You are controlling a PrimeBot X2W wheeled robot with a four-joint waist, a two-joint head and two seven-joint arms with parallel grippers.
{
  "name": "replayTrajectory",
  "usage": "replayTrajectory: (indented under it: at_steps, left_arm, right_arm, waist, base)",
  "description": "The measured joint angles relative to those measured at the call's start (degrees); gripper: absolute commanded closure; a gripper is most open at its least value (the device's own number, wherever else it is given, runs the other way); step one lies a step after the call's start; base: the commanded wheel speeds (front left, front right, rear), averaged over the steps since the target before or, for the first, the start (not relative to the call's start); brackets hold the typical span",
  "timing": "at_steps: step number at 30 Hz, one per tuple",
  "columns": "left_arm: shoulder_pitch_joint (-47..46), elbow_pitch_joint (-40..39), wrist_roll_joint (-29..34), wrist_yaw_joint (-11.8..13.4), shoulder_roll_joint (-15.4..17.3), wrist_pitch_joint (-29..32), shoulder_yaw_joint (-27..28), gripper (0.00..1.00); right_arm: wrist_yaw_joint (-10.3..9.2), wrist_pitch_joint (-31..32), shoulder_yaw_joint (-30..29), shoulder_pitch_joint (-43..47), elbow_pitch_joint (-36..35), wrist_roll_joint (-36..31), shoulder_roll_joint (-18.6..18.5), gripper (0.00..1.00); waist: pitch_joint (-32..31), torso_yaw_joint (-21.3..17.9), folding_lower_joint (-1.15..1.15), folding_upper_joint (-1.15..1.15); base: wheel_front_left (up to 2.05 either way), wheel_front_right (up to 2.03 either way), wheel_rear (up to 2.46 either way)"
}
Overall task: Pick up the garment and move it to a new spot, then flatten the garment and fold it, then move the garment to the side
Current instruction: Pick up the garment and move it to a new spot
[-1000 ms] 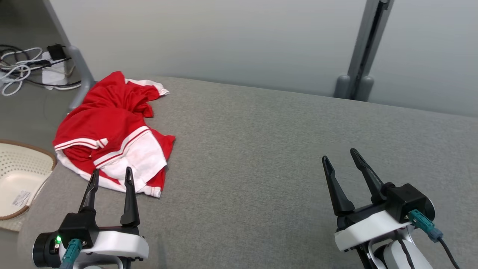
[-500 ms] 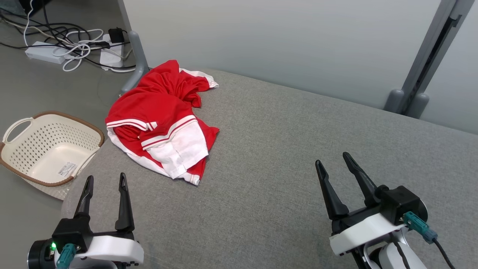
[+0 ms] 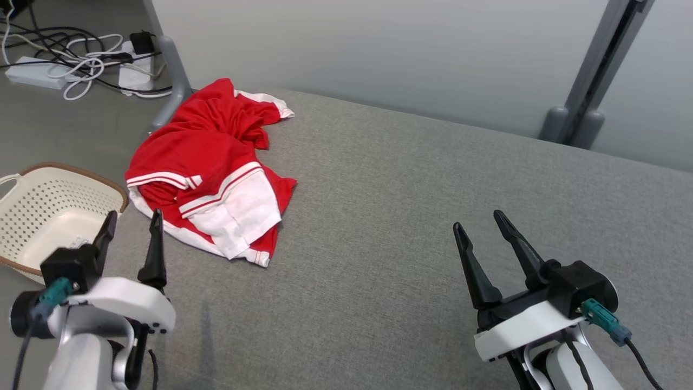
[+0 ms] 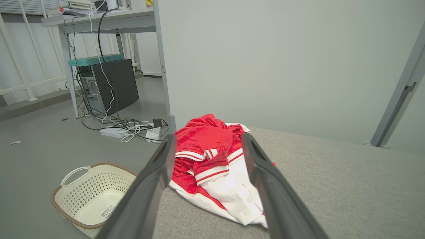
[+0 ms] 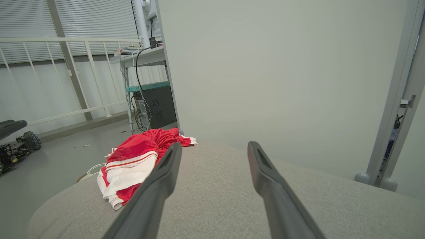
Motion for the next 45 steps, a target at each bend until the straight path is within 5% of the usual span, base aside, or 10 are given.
replayTrajectory:
  at_steps: [12,21,40,41,42,43,44,45]
  left_arm:
    - [-15.99,8.94,-7.67,-2.65,10.33,17.83,4.79,0.00]
    - [-23.56,17.93,-12.67,-4.07,16.06,25.49,5.89,0.00]
    - [-27.78,37.10,-15.27,-4.67,21.40,28.42,-0.03,0.00]
    - [-28.22,37.74,-15.23,-4.67,21.39,28.25,-0.52,0.12]
    - [-28.52,38.22,-15.23,-4.67,21.39,27.98,-0.97,0.46]
    - [-28.87,38.74,-15.25,-4.67,21.38,27.73,-1.42,0.55]
    - [-29.18,39.01,-15.27,-4.67,21.39,27.10,-1.80,1.00]
    - [-29.42,39.25,-15.40,-4.67,21.43,26.44,-2.08,1.00]
  right_arm:
    - [0.01,0.00,-0.20,-3.98,-1.68,-0.98,-1.01,0.00]
    - [0.03,0.00,0.12,-7.33,-3.67,0.07,-1.63,0.00]
    - [0.03,0.00,-0.52,-10.12,-5.72,0.56,-2.53,0.00]
    - [0.03,0.00,-0.54,-10.13,-5.73,0.55,-2.50,0.00]
    - [0.03,0.00,-0.57,-10.14,-5.73,0.53,-2.50,0.00]
    - [0.03,0.00,-0.59,-10.14,-5.71,0.51,-2.50,0.00]
    - [0.03,0.00,-0.58,-10.15,-5.70,0.45,-2.50,0.00]
    - [0.03,0.00,-0.56,-10.17,-5.67,0.44,-2.47,0.00]
  waist:
    - [5.65,-7.89,0.00,0.00]
    - [10.78,-13.49,0.00,0.00]
    - [19.30,-20.39,0.00,0.00]
    - [19.42,-20.35,0.00,0.00]
    - [19.50,-20.27,0.00,0.00]
    - [19.57,-20.19,0.00,0.00]
    - [19.62,-20.10,0.00,0.00]
    - [19.65,-20.01,0.00,0.00]
  base:
    - [0.00,0.00,0.00]
    - [0.00,0.00,0.00]
    - [0.00,0.00,0.00]
    - [0.00,0.00,0.00]
    - [0.00,0.00,0.00]
    - [0.00,0.00,0.00]
    - [0.00,0.00,0.00]
    - [0.00,0.00,0.00]
